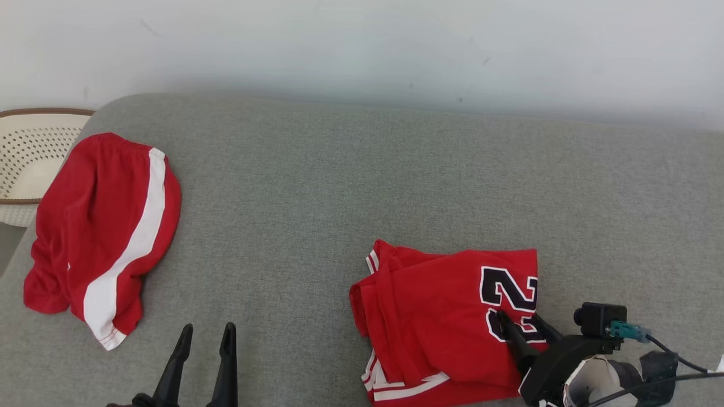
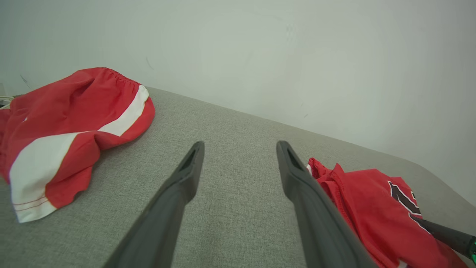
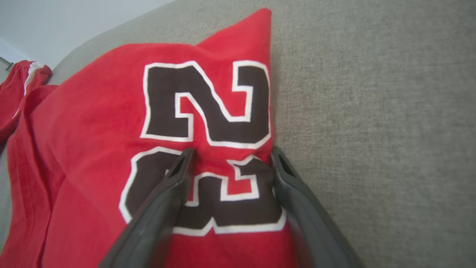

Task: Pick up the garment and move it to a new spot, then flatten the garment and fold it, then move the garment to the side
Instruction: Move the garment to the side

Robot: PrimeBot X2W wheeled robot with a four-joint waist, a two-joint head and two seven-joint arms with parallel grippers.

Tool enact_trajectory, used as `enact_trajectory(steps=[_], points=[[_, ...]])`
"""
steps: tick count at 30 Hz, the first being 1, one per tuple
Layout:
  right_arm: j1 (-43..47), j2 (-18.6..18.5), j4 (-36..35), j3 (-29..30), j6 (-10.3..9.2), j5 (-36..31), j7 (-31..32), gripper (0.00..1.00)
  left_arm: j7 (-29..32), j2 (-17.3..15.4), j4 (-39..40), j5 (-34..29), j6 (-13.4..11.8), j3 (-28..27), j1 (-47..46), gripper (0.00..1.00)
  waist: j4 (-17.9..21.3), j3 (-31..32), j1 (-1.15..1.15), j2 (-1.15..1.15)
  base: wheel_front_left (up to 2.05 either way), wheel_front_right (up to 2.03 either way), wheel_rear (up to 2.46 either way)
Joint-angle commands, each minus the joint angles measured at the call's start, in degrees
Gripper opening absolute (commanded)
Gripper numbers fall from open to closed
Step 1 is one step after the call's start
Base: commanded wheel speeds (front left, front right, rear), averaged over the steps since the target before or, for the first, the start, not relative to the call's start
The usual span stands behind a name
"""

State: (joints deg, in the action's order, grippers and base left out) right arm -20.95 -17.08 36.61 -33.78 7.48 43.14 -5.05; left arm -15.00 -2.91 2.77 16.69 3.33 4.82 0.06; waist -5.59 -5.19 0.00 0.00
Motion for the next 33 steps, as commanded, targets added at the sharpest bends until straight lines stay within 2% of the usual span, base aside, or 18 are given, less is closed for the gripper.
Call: enact_trajectory(steps=[1, 2, 3, 4, 13, 26, 33], points=[[-0.1, -0.1, 0.4, -1.6, 0.03, 1.7, 1.3, 1.0, -0.2, 0.0, 0.1, 0.4, -0.2, -0.1, 0.8, 1.0, -0.3, 0.0, 0.0, 0.0, 0.0, 0.0, 0.0], [-0.1, -0.4, 0.2, -2.5, 0.03, 2.7, 1.8, 1.0, -0.2, 0.0, 0.1, 0.4, -0.1, -0.2, 1.0, 1.0, -0.4, 0.0, 0.0, 0.0, 0.0, 0.0, 0.0], [-0.3, -0.9, 0.0, -3.3, 0.03, 3.5, 1.7, 0.47, -0.2, 0.0, 0.2, 0.4, 0.0, -0.3, 1.1, 1.0, -0.4, -0.1, 0.0, 0.0, 0.0, 0.0, 0.0], [-0.7, -1.3, -0.2, -4.0, 0.03, 4.3, 1.5, 0.0, -0.2, 0.0, 0.2, 0.5, 0.0, -0.4, 1.1, 1.0, -0.4, -0.1, 0.0, 0.0, 0.0, 0.0, 0.0], [-5.5, -4.9, -0.4, -8.3, 0.02, 7.9, -0.4, 0.0, -0.2, 0.0, 0.6, 0.5, -0.3, -0.7, 0.7, 1.0, 0.3, -0.8, 0.0, 0.0, 0.0, 0.0, 0.0], [-22.6, -10.3, 5.6, -9.2, 0.02, 5.2, -5.4, 0.0, -0.2, 0.0, 1.6, 0.4, 0.0, -0.6, -1.8, 1.0, 0.6, -5.8, 0.0, 0.0, 0.0, 0.0, 0.0], [-30.5, -13.8, 8.2, -9.7, 0.03, 4.1, -5.3, 0.0, -0.2, 0.0, 3.1, -0.3, 0.1, -1.1, -3.9, 1.0, 1.4, -9.8, 0.0, 0.0, 0.0, 0.0, 0.0]])
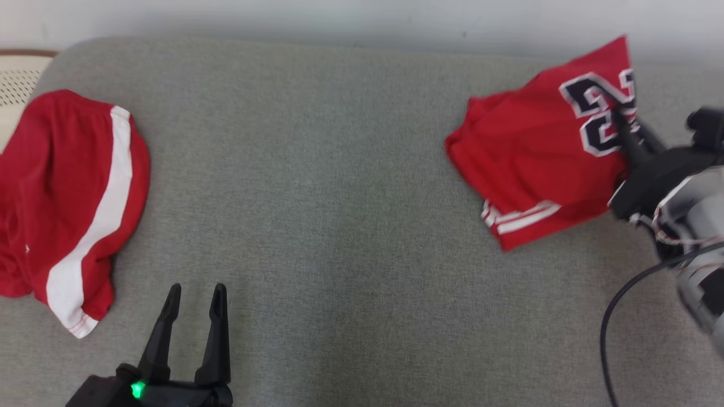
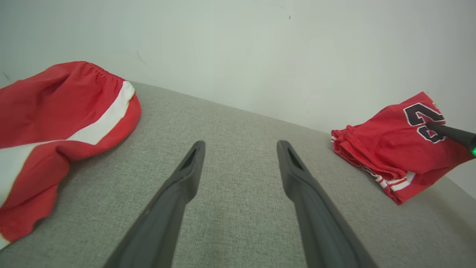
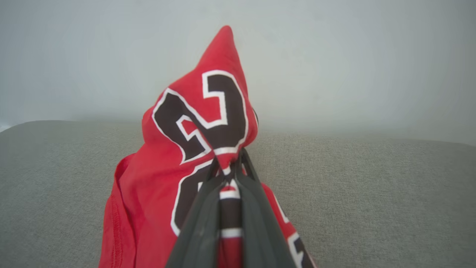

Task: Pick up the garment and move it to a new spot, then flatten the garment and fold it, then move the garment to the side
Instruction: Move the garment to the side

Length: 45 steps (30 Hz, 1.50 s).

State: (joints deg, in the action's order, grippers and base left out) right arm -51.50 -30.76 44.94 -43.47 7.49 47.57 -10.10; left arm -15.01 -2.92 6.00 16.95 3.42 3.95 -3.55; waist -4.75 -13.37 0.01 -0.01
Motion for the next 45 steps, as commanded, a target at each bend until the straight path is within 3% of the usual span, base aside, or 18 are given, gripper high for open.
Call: enact_trajectory(steps=[1, 15, 31, 45], points=[[-1.2, -0.8, 0.1, -0.2, 0.01, -0.4, 0.0, 0.0, -0.2, 0.0, 0.5, -0.8, 0.0, -0.3, -0.6, 1.0, 0.8, -2.4, -0.01, 0.01, 0.0, 0.0, 0.0], [-14.2, -9.6, 3.6, -3.4, 0.01, -1.6, 3.3, 0.0, -0.2, 0.0, 7.5, -5.7, 2.0, -4.3, -5.1, 1.0, 5.3, -12.4, -0.01, 0.01, 0.0, 0.0, 0.0], [-21.0, -18.7, 5.5, -5.2, 0.01, -3.9, 6.3, 0.0, -0.2, 0.0, 14.0, -8.9, 3.4, -7.1, -5.9, 1.0, 7.3, -16.6, -0.01, 0.01, 0.0, 0.0, 0.0], [-22.2, -19.4, 6.4, -4.8, 0.01, -4.8, 6.4, 0.0, -0.2, 0.0, 15.5, -10.1, 3.9, -7.9, -6.5, 1.0, 8.5, -17.8, -0.01, 0.01, 0.0, 0.0, 0.0]])
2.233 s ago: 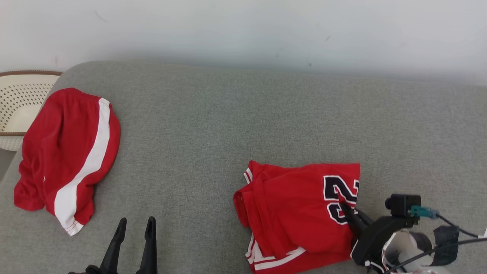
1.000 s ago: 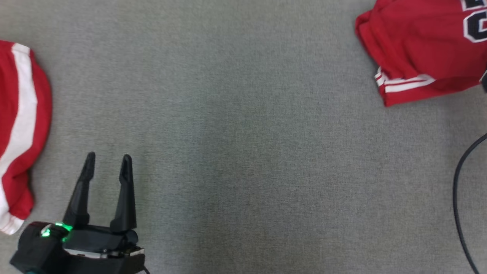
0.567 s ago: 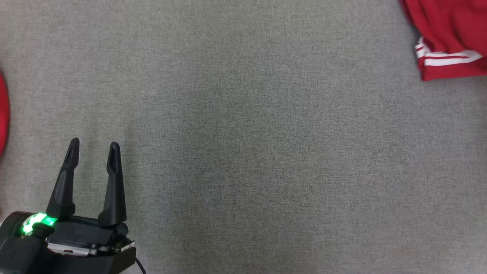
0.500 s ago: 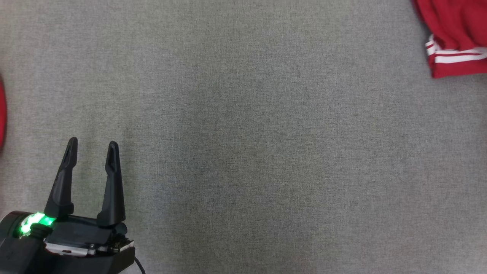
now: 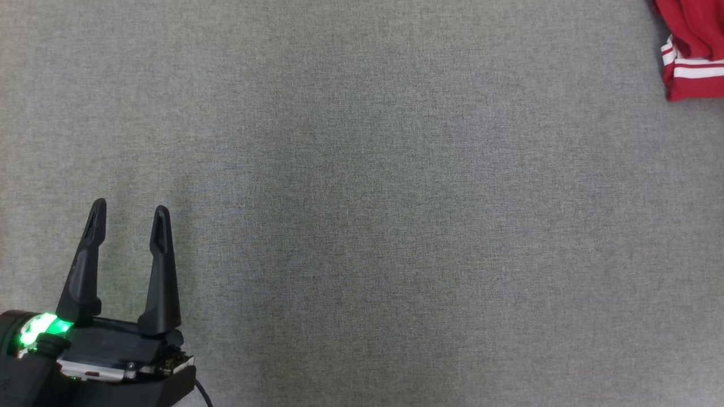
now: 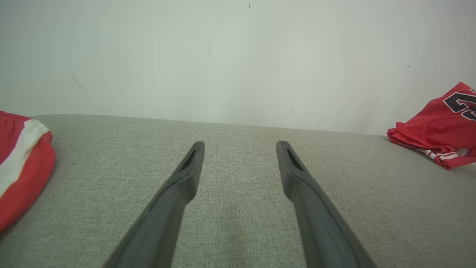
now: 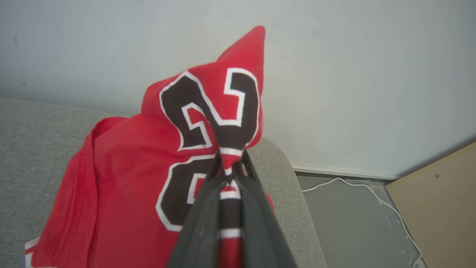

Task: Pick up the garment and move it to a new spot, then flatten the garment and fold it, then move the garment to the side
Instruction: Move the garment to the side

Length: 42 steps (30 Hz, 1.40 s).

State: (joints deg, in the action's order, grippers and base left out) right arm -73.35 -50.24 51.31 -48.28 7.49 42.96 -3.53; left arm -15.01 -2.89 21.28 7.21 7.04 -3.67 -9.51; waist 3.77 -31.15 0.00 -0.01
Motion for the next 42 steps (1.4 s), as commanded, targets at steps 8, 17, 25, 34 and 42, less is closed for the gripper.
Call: enact_trajectory(steps=[8, 17, 25, 34, 42], points=[[-2.4, -0.6, 3.2, 0.1, 0.01, -4.8, -2.9, 1.0, -0.2, 0.0, -0.4, 0.4, 0.2, -0.1, -0.6, 1.0, -0.6, 0.2, 0.0, 0.01, 0.0, 0.0, 0.0], [-2.2, 3.8, 3.1, 2.0, 0.01, -4.8, -8.1, 1.0, -0.2, 0.0, -2.2, 2.0, -0.4, -0.4, 0.3, 1.0, -0.8, 3.9, 0.0, 0.01, 0.0, 0.0, 0.0], [3.4, 9.2, -2.4, 5.7, 0.01, -2.8, -11.6, 1.0, -0.2, 0.0, -4.8, 3.7, -1.5, -0.7, 3.0, 1.0, -1.3, 10.7, 0.0, 0.01, 0.0, 0.0, 0.0], [18.2, 17.4, -14.0, 17.0, 0.01, -7.4, -11.7, 1.0, -0.2, 0.0, -7.3, 4.6, -2.7, -0.4, 6.4, 1.0, -1.3, 17.7, 0.0, 0.01, 0.0, 0.0, 0.0], [33.4, 24.4, -23.9, 26.3, 0.01, -15.2, -11.6, 1.0, -0.2, 0.0, -8.9, 5.4, -4.0, 0.0, 8.2, 1.0, -1.7, 22.1, 0.0, 0.01, 0.0, 0.0, 0.0]])
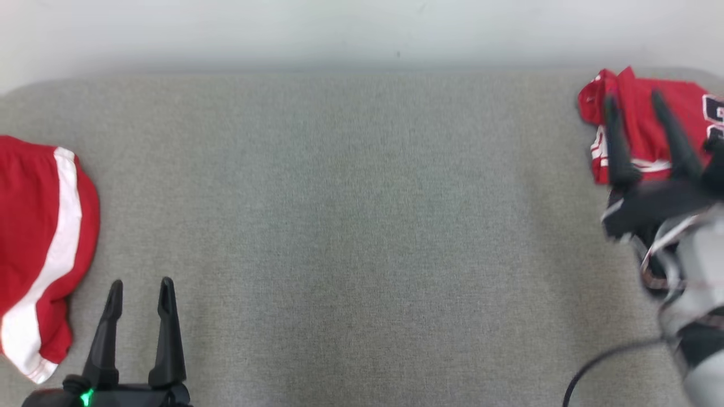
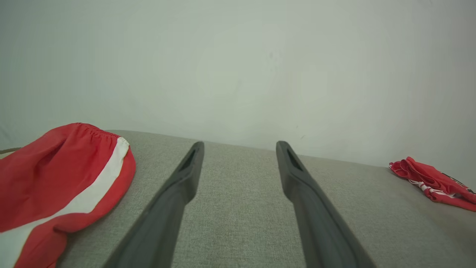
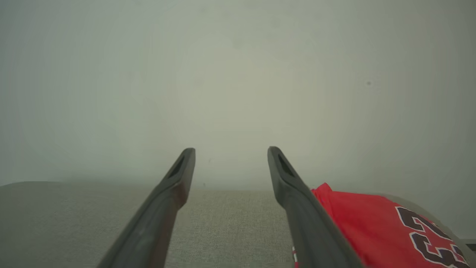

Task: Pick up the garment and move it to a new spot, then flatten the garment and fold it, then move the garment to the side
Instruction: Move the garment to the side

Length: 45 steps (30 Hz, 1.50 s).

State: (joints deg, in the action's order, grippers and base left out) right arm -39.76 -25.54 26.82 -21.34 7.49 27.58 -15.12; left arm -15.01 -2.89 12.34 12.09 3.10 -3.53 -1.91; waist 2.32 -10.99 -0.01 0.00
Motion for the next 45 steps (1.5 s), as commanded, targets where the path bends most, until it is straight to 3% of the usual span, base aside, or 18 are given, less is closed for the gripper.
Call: enact_trajectory(steps=[1, 14, 23, 31, 45], points=[[2.1, 0.7, -0.9, 0.4, 0.01, -0.7, 0.0, 1.0, -0.2, 0.0, -0.2, 0.5, -0.1, -0.1, 1.1, 1.0, -0.3, 2.5, 0.01, 0.0, 0.0, 0.0, 0.0], [25.5, 11.8, -16.1, 7.3, 0.01, -13.6, -0.1, 1.0, -0.2, 0.0, -2.5, -2.5, -2.2, 0.6, 3.7, 1.0, -1.6, 7.2, 0.01, 0.0, 0.0, 0.0, 0.0], [37.0, 17.5, -19.5, 10.9, 0.01, -20.3, 0.0, 1.0, -0.2, 0.0, -4.8, -2.9, -3.6, 0.3, 6.3, 1.0, -1.9, 10.3, 0.01, 0.0, 0.0, 0.0, 0.0], [39.5, 20.4, -19.6, 11.6, 0.01, -24.0, -0.1, 1.0, -0.2, 0.0, -7.1, -3.6, -4.6, -0.1, 7.5, 1.0, -1.3, 12.0, 0.01, 0.0, 0.0, 0.0, 0.0], [39.7, 21.4, -16.5, 11.9, 0.01, -24.7, -0.1, 1.0, -0.2, -0.8, -12.0, -7.7, -5.4, 0.2, 6.9, 1.0, -1.8, 13.0, 0.01, 0.0, 0.0, 0.0, 0.0]])
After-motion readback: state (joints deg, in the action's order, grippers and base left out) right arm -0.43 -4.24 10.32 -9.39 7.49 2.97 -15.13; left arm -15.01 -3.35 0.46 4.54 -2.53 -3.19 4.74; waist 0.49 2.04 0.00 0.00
